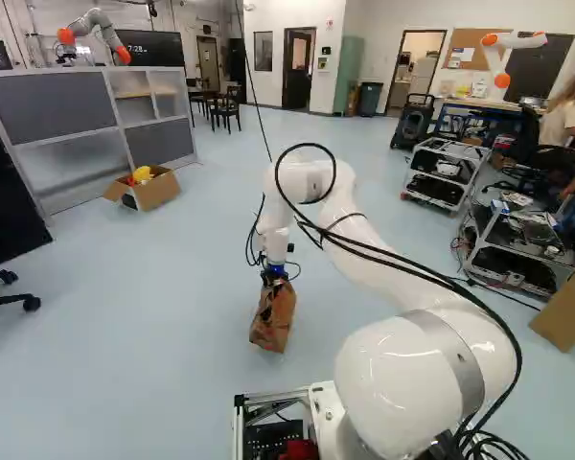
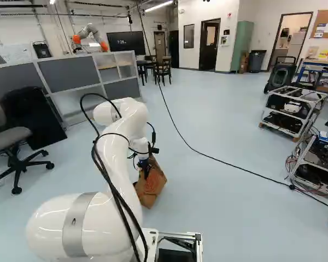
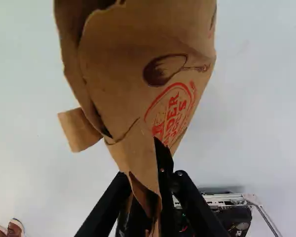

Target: Pick up the grocery bag from the ground

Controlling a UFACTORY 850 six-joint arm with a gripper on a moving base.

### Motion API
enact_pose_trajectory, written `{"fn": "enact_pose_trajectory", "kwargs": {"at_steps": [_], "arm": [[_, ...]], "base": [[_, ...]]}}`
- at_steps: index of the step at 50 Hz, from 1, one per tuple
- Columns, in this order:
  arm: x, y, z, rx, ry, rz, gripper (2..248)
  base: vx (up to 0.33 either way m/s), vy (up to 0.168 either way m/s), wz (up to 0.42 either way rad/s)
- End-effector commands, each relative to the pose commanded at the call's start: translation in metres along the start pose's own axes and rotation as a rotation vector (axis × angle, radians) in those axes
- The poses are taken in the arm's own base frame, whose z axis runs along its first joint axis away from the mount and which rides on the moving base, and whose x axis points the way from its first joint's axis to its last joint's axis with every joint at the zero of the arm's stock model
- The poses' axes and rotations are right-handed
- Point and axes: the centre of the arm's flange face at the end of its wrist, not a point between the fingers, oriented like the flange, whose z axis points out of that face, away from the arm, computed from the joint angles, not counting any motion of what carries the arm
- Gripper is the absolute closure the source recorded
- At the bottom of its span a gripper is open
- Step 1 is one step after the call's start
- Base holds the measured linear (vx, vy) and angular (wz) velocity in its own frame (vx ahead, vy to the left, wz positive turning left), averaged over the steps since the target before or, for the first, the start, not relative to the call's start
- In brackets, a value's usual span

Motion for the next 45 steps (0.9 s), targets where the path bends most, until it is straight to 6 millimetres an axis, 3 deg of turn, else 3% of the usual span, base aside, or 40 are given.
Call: {"fn": "enact_pose_trajectory", "kwargs": {"at_steps": [45], "arm": [[-0.026, 0.012, -0.069, -0.006, 0.034, 0.011, 229]], "base": [[0.000, 0.000, 0.000]]}}
